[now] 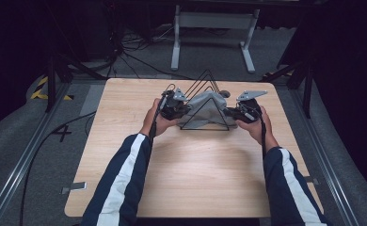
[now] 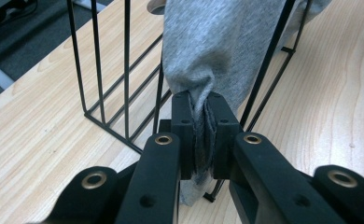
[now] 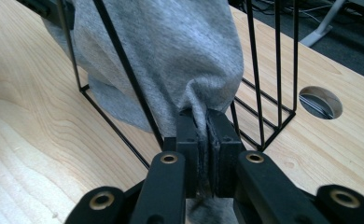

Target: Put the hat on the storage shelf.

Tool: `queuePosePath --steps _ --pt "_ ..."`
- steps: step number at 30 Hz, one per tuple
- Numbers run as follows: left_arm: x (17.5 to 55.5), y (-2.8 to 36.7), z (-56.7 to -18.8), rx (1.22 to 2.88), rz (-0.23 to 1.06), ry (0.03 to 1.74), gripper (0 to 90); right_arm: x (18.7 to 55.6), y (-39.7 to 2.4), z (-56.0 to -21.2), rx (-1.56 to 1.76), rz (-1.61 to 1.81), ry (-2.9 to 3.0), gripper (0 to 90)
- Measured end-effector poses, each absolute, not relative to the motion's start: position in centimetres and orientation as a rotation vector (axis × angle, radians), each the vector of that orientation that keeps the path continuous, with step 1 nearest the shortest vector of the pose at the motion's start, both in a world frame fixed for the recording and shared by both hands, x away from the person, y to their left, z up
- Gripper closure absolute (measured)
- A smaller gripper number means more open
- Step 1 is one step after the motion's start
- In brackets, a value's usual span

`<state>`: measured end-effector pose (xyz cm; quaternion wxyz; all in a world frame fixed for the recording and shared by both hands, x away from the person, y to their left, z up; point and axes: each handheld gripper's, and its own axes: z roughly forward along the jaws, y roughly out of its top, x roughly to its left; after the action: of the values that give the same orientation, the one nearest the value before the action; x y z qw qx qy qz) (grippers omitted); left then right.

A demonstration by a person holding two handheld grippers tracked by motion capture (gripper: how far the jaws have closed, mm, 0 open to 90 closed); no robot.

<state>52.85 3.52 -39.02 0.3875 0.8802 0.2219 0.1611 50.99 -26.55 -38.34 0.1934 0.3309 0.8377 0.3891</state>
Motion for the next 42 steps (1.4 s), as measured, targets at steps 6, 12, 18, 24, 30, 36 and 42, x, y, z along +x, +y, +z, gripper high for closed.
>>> queuePosePath --steps 6,12,18,24,30,36,42 --pt "52.4 4.3 -38.5 2.218 0.423 0.575 79.9 50.7 -26.8 -38.0 0.93 1.104 2.328 82.2" --pt "51.2 5.6 -36.6 2.306 0.446 0.519 79.1 49.8 -27.0 -36.8 0.905 1.039 2.361 78.6" --pt "49.9 7.0 -36.1 2.415 0.416 0.466 78.9 48.5 -27.1 -35.7 0.853 0.939 2.413 75.1" --pt "48.3 8.6 -36.2 2.437 0.402 0.44 77.8 47.5 -27.6 -35.2 0.839 0.905 2.444 72.3" --pt "45.7 10.7 -37.1 2.435 0.437 0.412 72.5 45.6 -28.6 -35.3 0.836 0.902 2.438 66.7" --pt "43.9 12.9 -38.4 2.432 0.462 0.431 68.5 43.6 -29.7 -36.2 0.823 0.886 2.436 62.5" --pt "41.9 15.0 -39.8 2.459 0.497 0.459 59.7 41.1 -30.8 -37.5 0.806 0.877 2.434 57.7"
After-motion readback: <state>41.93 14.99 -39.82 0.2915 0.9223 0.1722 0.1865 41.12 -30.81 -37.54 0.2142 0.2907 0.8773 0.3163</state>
